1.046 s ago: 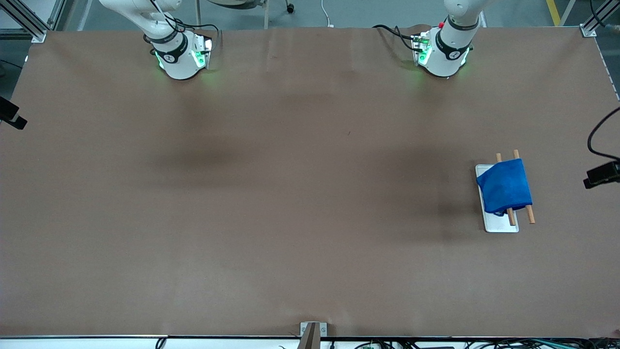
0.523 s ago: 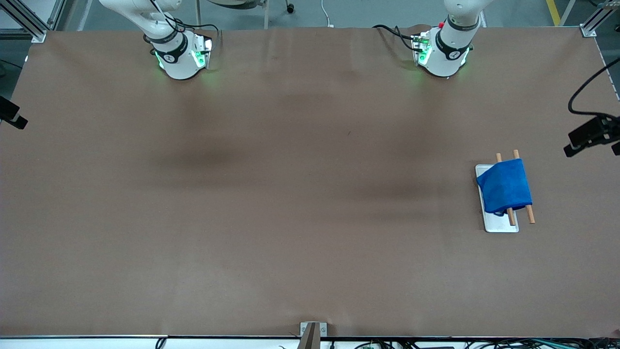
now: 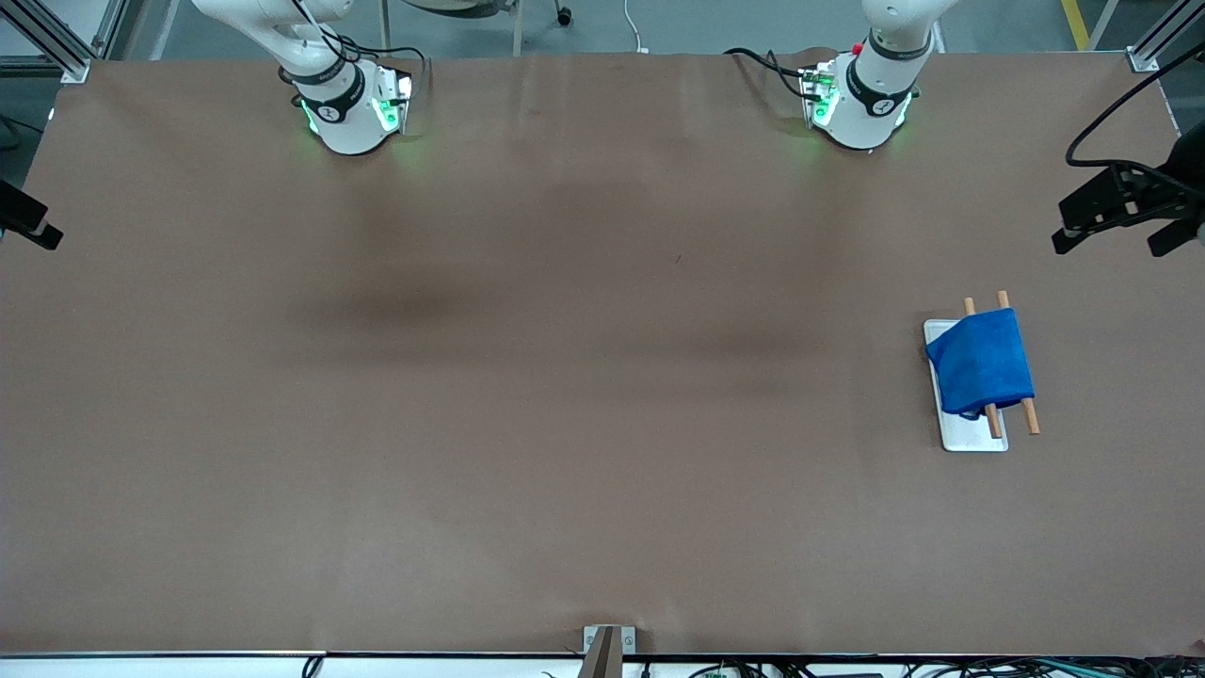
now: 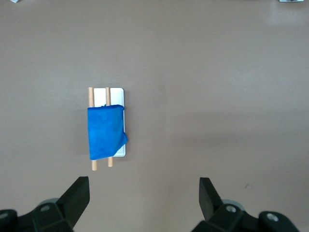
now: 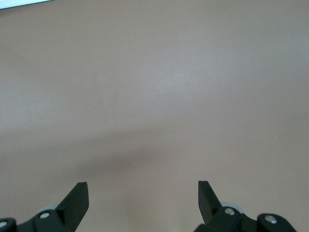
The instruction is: Right arm passes towel to left arm to hang
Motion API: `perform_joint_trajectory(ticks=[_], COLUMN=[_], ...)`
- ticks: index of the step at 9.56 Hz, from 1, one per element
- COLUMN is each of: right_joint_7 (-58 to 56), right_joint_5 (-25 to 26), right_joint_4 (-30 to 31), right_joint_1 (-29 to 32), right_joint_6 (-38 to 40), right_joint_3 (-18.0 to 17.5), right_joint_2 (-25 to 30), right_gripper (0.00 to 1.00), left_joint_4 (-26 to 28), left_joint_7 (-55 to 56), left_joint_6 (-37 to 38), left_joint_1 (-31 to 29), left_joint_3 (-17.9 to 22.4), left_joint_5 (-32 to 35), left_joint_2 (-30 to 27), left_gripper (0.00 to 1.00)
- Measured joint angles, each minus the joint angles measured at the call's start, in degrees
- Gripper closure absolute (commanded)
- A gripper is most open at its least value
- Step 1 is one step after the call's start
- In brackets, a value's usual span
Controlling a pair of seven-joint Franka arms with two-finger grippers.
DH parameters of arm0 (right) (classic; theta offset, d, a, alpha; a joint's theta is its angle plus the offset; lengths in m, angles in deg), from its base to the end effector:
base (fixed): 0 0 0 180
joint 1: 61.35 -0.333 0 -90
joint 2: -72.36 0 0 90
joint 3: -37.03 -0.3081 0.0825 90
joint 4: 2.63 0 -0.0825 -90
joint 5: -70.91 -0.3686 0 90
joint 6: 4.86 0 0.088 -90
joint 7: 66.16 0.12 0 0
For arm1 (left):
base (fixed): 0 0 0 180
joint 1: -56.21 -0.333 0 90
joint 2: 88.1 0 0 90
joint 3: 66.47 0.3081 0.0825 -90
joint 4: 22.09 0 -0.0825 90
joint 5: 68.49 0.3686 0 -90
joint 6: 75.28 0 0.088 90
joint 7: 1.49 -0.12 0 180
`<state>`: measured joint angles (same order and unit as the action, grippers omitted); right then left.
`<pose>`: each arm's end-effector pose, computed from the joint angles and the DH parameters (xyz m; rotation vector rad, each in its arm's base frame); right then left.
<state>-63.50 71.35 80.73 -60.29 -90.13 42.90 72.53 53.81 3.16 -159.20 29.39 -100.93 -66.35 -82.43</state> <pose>0.5261 -0.0650 0.6502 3.1213 -0.2631 0.0564 0.5506 -0.0493 0.6597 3.1147 -0.0673 0.0869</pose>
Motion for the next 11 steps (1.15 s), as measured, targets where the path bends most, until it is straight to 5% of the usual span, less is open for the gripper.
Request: perform_joint_trajectory(ticks=[2, 6, 11], right_joint_7=[0.0, 0.0, 0.0], right_joint_5=[0.0, 0.0, 0.0], right_joint_4=[0.1, 0.1, 0.2], right_joint_1=[-0.1, -0.1, -0.1], right_joint_6=[0.0, 0.0, 0.0], right_joint_3=[0.1, 0.2, 0.2], right_joint_2=[0.0, 0.0, 0.0], right_gripper=[0.00, 0.00, 0.00], left_joint_4=[3.8, 13.7, 19.3], left_joint_7=[0.8, 1.0, 0.7], left_joint_6=[0.2, -0.8, -3.5], left_joint_1=[12.2, 23.2, 23.6], left_joint_3=[10.6, 22.0, 23.7], left_joint_5=[-0.1, -2.2, -2.8], left_joint_2=[-3.0, -10.7, -15.0], left_gripper=[0.00, 0.00, 0.00])
